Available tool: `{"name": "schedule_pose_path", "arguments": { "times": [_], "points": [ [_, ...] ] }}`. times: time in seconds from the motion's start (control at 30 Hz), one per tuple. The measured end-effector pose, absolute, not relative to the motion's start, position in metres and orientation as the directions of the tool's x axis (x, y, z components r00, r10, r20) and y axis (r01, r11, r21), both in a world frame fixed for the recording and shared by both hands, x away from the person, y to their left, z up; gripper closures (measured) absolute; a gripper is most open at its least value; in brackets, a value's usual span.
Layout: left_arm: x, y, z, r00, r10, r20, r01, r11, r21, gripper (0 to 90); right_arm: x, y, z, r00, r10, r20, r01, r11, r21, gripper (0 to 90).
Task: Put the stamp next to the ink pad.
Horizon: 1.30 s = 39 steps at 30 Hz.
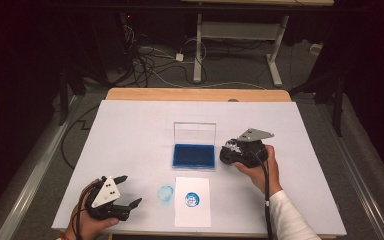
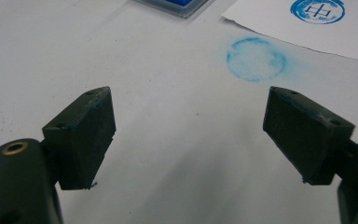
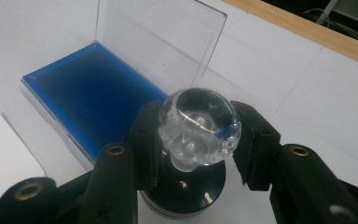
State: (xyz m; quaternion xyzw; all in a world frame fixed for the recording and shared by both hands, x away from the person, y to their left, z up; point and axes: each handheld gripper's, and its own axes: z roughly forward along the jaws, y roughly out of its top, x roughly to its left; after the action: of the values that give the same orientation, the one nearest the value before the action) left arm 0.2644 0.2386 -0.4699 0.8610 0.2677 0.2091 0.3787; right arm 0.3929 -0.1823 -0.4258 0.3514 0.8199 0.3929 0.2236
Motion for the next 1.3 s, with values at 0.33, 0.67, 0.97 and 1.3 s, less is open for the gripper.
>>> {"name": "schedule_pose_path", "arguments": {
  "times": [0.33, 0.67, 0.97, 1.3],
  "points": [
    [0.265, 0.238, -0.471, 0.774, 0.612, 0.162, 0.301, -0.581, 0.756, 16.6, 0.393, -0.182, -0.430, -0.650, 0.754, -0.094, 0.409, 0.452, 0.793, 56.9],
    [0.265, 0.237, -0.471, 0.776, 0.609, 0.163, 0.300, -0.584, 0.754, 16.6, 0.398, -0.179, -0.440, -0.648, 0.755, -0.101, 0.414, 0.461, 0.785, 56.9],
    [0.265, 0.237, -0.471, 0.780, 0.605, 0.162, 0.301, -0.589, 0.750, 16.6, 0.399, -0.173, -0.446, -0.652, 0.751, -0.106, 0.418, 0.472, 0.776, 56.7],
    [0.265, 0.236, -0.472, 0.782, 0.603, 0.160, 0.301, -0.590, 0.749, 16.6, 0.397, -0.174, -0.445, -0.653, 0.751, -0.096, 0.417, 0.463, 0.782, 50.6]
  ]
}}
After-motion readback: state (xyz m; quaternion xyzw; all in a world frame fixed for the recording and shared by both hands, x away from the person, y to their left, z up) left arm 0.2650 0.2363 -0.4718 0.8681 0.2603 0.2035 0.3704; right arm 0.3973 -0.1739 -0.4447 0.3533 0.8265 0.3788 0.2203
